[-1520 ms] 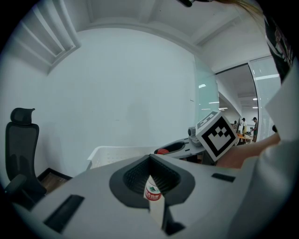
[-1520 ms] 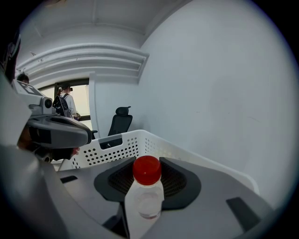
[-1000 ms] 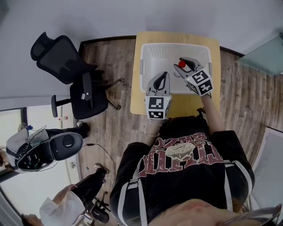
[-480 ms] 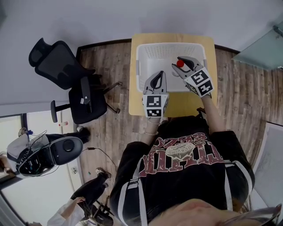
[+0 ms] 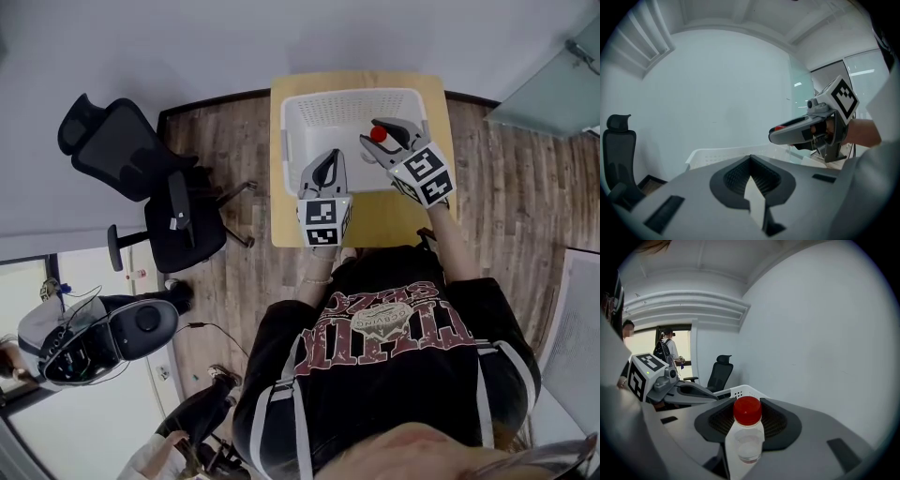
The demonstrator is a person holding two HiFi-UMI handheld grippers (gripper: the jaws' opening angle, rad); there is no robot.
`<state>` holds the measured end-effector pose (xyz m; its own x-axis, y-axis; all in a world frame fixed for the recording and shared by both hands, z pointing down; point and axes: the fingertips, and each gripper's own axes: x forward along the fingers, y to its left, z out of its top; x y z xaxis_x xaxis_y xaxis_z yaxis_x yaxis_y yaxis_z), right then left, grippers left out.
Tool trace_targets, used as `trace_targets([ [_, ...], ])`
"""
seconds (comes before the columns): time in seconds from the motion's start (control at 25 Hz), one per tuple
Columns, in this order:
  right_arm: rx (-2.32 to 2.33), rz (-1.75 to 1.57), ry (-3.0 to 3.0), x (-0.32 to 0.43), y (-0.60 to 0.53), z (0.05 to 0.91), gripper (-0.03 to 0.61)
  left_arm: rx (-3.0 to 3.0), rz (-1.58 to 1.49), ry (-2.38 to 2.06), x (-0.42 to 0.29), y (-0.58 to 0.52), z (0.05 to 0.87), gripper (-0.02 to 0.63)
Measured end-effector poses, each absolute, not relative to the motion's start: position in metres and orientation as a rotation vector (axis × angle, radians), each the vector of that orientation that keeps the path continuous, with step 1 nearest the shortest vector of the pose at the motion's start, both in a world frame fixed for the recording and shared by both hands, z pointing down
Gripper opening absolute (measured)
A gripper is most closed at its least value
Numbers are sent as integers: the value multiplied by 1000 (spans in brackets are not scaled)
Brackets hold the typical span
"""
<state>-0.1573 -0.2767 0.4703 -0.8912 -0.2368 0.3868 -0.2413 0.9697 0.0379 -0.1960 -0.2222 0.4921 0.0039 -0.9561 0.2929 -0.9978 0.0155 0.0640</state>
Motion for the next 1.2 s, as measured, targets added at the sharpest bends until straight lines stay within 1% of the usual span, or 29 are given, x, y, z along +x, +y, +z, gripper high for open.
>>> trace_targets([
  [1.2, 448, -27, -2771, -115, -254, 403, 166, 2084, 249, -2019, -190, -219, 491, 46],
])
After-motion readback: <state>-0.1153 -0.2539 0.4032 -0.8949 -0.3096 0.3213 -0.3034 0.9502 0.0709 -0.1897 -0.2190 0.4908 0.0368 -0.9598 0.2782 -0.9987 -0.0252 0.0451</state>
